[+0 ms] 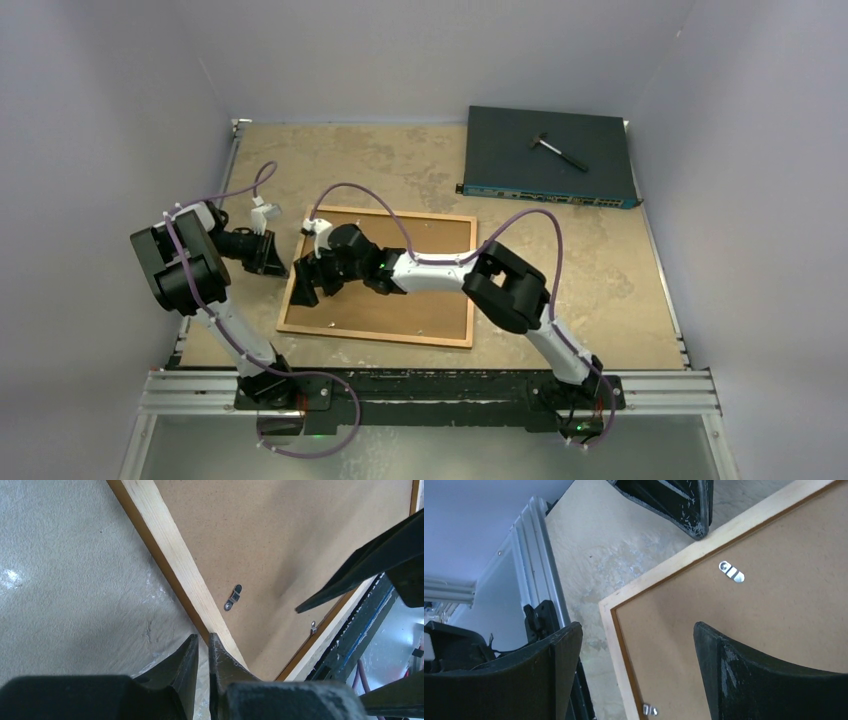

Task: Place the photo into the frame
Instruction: Adjust the photo frame at the center of the board, then install the photo frame at the center of the board.

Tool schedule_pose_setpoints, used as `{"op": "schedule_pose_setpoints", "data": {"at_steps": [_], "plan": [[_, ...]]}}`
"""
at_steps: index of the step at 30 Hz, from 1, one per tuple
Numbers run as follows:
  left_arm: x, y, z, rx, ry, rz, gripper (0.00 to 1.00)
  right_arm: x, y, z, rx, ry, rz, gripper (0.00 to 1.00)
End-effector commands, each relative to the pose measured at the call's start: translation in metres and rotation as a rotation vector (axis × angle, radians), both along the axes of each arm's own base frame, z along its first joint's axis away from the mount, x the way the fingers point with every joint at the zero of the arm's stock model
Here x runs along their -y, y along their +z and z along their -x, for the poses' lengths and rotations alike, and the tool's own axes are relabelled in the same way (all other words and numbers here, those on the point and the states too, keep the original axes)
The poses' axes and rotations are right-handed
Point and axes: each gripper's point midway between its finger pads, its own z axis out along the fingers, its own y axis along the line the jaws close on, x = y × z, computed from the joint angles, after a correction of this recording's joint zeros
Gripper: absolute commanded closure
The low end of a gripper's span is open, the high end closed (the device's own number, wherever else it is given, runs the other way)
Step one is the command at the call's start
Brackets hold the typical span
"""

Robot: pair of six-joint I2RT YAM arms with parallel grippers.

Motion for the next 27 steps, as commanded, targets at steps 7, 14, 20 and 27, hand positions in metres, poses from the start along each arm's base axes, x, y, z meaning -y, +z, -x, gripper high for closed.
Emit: {"op": "schedule_pose_setpoints", "data": {"at_steps": [7,14,20,27], "plan": [[0.001,0.005,-0.012,0.062,0.003,0.009,0.91,-0.022,-0.011,-0.003,-0.054,0.041,-0.029,0.16],[0.002,0.013,-0.019,0.076,0.019,0.031,0.79,-0.024,-0.024,-0.009,-0.041,0.023,-0.011,0.16],[0.002,0.012,-0.026,0.082,0.036,0.044,0.73,-0.024,-0.024,-0.016,-0.013,0.000,-0.009,0.16],[0.007,-0.007,-0.023,0.040,0.034,0.064,0.82,-0.023,-0.024,-0.024,-0.001,-0.021,-0.008,0.16]]}}
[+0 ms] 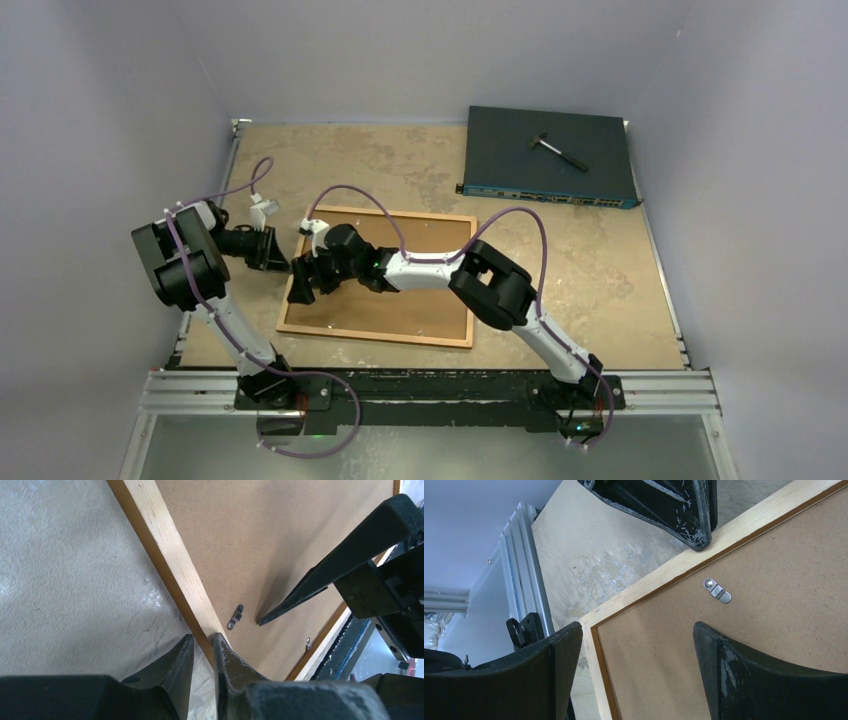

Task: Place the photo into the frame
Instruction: Install the photo frame at the center of the board.

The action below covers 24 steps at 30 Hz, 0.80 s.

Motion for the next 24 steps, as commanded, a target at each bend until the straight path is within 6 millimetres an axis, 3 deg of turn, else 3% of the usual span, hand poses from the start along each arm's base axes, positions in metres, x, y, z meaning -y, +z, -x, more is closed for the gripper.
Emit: {"op": "schedule_pose_setpoints", "data": {"at_steps": [1,11,24], "plan": [[0.003,-0.008,-0.009,0.024,-0.006,0.016,0.84,-0.002,0.003,-0.015,0.038,-0.031,-0.003,0.16],[0.005,-0.015,-0.004,0.013,-0.017,0.021,0.96,-0.001,-0.006,-0.025,0.036,-0.050,-0.004,0.16],[0.004,-0.017,-0.002,0.009,-0.021,0.010,1.00,0.000,-0.011,-0.038,0.059,-0.082,-0.002,0.16]]}}
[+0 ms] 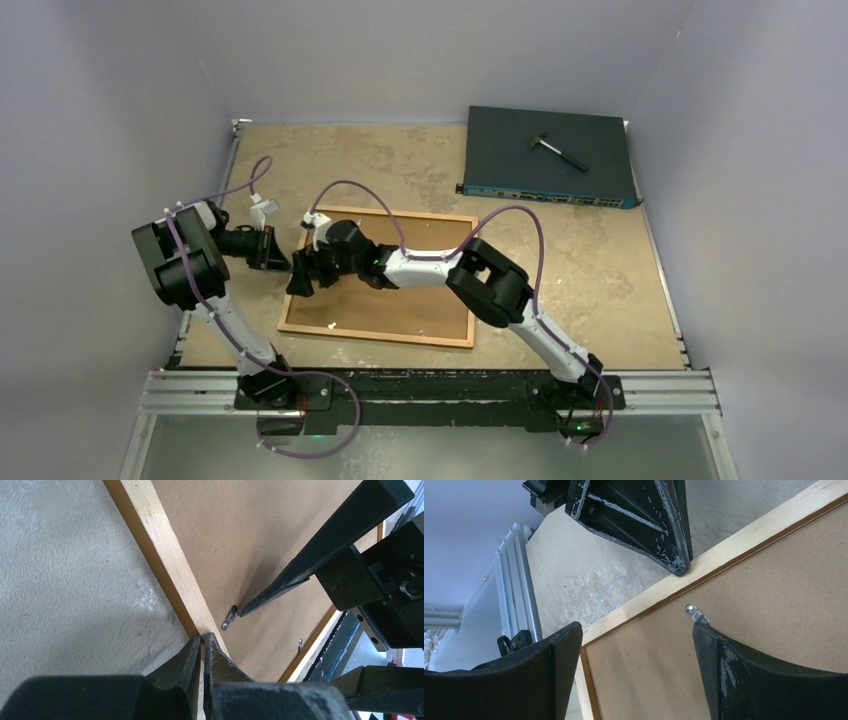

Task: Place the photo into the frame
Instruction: Install the photo frame at the center of the board.

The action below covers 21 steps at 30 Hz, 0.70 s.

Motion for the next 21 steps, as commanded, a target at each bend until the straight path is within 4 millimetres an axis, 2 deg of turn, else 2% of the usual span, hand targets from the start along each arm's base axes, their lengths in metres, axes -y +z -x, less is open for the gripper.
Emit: {"op": "schedule_pose_setpoints", "data": {"at_steps": [1,5,21], "plan": [[-0.002,-0.018,-0.001,0.020,-0.039,-0.034,1.00,0.004,-0.011,-0.016,0.030,-0.042,0.030,0.16],[-0.002,-0.018,-0.002,0.023,-0.040,-0.036,1.00,0.002,-0.018,-0.014,0.021,-0.031,0.034,0.17],[-0.001,-0.017,-0.003,0.027,-0.043,-0.032,1.00,-0.007,-0.019,-0.012,-0.003,-0.001,0.008,0.19]]}}
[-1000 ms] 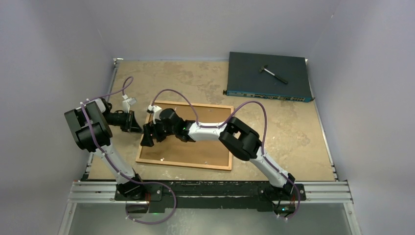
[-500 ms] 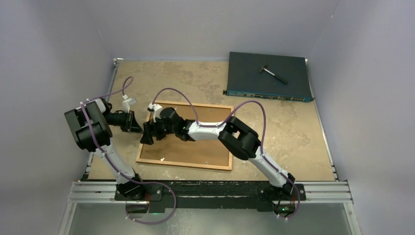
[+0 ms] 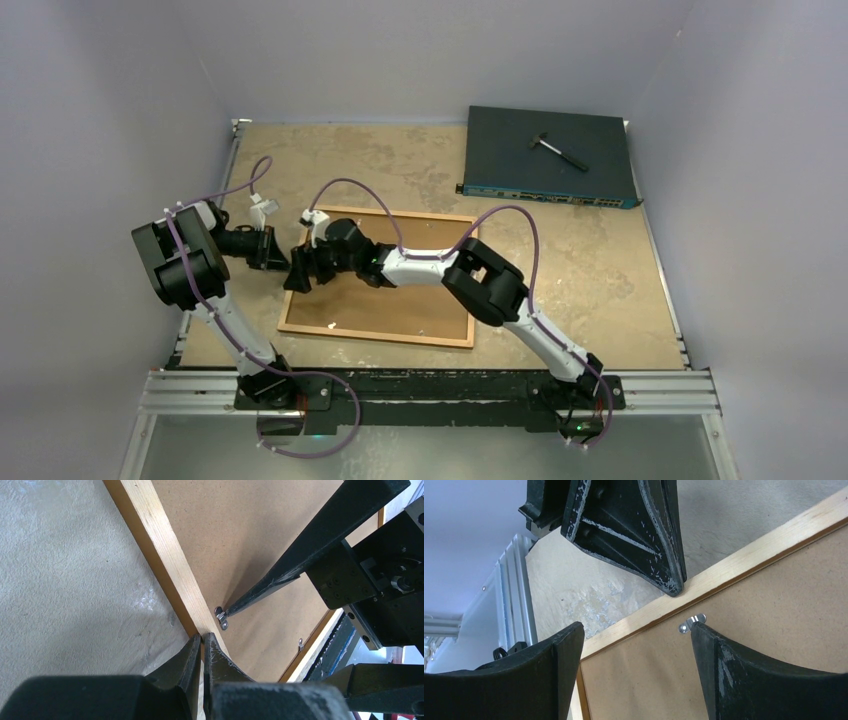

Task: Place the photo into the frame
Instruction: Install the photo frame at the center of the board.

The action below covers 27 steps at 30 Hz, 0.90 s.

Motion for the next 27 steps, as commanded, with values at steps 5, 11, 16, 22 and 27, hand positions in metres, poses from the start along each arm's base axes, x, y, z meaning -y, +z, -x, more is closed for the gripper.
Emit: {"op": "schedule_pose_setpoints", "data": {"at_steps": [5,11,16,22,27], "plan": [[-0.001,-0.017,-0.003,0.028,-0.043,-0.034,1.00,-0.003,-0.012,0.003,-0.029,0.038,0.002,0.20],[-0.001,-0.017,-0.003,0.031,-0.045,-0.036,1.00,-0.005,-0.008,0.010,-0.048,0.078,-0.032,0.23],[-0.001,-0.016,-0.004,0.034,-0.043,-0.034,1.00,-0.010,-0.004,0.016,-0.054,0.116,-0.062,0.26],[-0.001,-0.016,-0.005,0.035,-0.044,-0.034,1.00,-0.012,0.000,0.021,-0.060,0.150,-0.084,0.27],[-0.001,-0.015,-0.005,0.037,-0.044,-0.035,1.00,-0.011,0.000,0.025,-0.071,0.172,-0.077,0.28]]}}
